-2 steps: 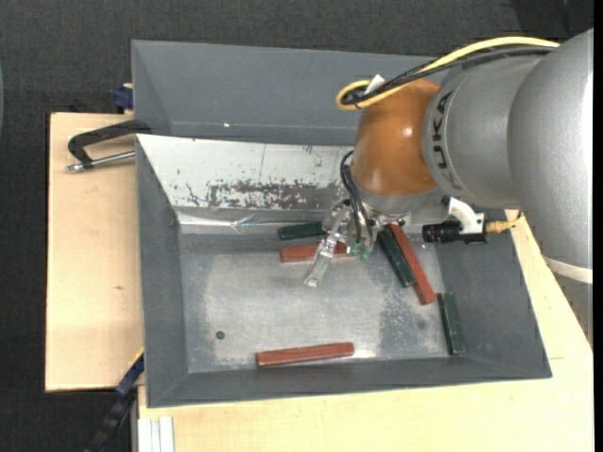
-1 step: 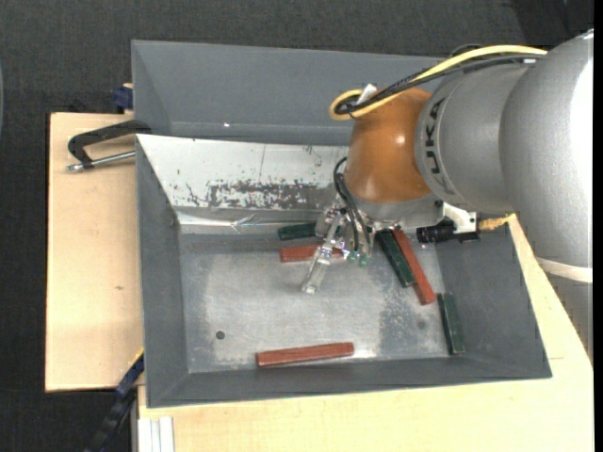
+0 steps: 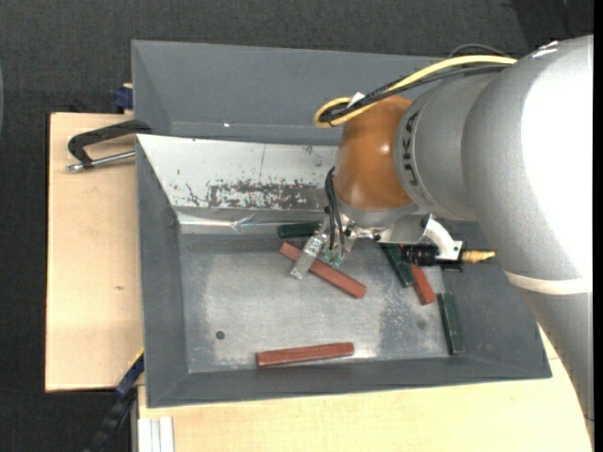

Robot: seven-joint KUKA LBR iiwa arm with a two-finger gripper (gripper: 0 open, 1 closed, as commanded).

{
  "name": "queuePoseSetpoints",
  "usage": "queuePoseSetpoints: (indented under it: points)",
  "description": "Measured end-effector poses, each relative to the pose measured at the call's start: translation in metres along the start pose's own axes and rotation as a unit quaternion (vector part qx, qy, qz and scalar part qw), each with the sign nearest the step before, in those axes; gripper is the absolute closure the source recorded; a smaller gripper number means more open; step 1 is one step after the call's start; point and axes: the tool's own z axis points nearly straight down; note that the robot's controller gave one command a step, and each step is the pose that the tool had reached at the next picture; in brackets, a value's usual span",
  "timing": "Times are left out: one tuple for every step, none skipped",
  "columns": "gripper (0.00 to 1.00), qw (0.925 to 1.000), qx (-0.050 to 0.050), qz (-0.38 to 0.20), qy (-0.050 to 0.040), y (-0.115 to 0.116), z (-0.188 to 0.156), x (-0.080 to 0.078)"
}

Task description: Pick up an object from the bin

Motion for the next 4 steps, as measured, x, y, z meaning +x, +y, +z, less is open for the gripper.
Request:
queuePoseSetpoints:
  points:
    - [1.00,1.0000,0.000,0.000,-0.0001,0.000,0.000,0.000]
    - [1.00,1.0000,0.001,0.000,0.0008,-0.001,-0.003,0.001]
    - [1.00,1.0000,0.003,0.000,0.0031,-0.002,-0.023,0.002]
    - [1.00,1.0000,0.001,0.000,0.0009,-0.001,-0.047,0.001]
